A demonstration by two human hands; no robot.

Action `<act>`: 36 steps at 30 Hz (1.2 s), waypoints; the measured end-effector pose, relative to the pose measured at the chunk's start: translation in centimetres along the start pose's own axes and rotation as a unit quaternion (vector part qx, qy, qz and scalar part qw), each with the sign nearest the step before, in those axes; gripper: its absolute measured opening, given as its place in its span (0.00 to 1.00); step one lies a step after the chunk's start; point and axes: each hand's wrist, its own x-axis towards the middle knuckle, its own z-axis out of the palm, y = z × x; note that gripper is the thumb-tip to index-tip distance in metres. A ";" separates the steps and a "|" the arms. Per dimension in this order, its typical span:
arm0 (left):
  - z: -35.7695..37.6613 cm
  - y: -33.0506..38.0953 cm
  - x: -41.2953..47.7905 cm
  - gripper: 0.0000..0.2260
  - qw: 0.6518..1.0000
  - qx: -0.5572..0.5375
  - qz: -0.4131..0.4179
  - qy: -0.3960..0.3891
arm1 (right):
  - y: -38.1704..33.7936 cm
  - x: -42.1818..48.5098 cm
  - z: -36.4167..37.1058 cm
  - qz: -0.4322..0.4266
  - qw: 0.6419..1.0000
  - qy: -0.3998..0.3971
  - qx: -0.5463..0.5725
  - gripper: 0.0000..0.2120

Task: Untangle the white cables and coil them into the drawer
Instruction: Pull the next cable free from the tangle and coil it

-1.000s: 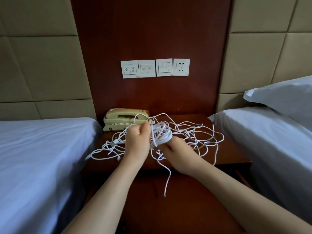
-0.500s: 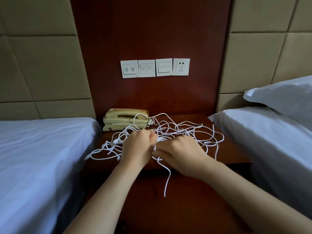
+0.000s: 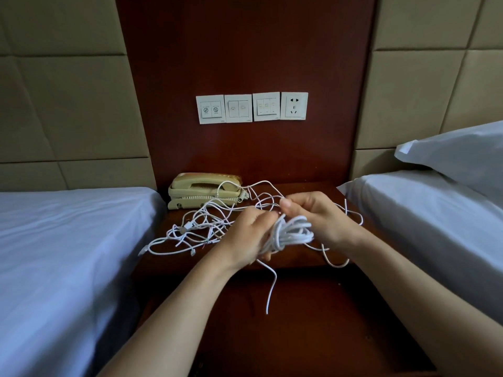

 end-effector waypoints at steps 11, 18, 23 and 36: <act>-0.4 -0.3 0.4 0.19 0.904 -0.370 -0.175 0.122 | 0.9 -0.5 2.8 -0.063 0.961 0.005 -0.268 0.18; 1.0 0.3 0.7 0.22 0.910 -0.311 -0.220 0.163 | 1.4 -0.5 2.7 -0.028 0.904 0.104 -0.413 0.36; 1.8 -0.8 0.3 0.25 0.958 0.020 -0.043 0.283 | 1.6 -0.6 3.3 0.007 0.902 0.121 -0.413 0.38; -0.5 -1.2 0.4 0.23 0.933 -0.042 -0.140 0.329 | -0.7 -1.0 3.5 -0.049 0.974 0.100 -0.199 0.09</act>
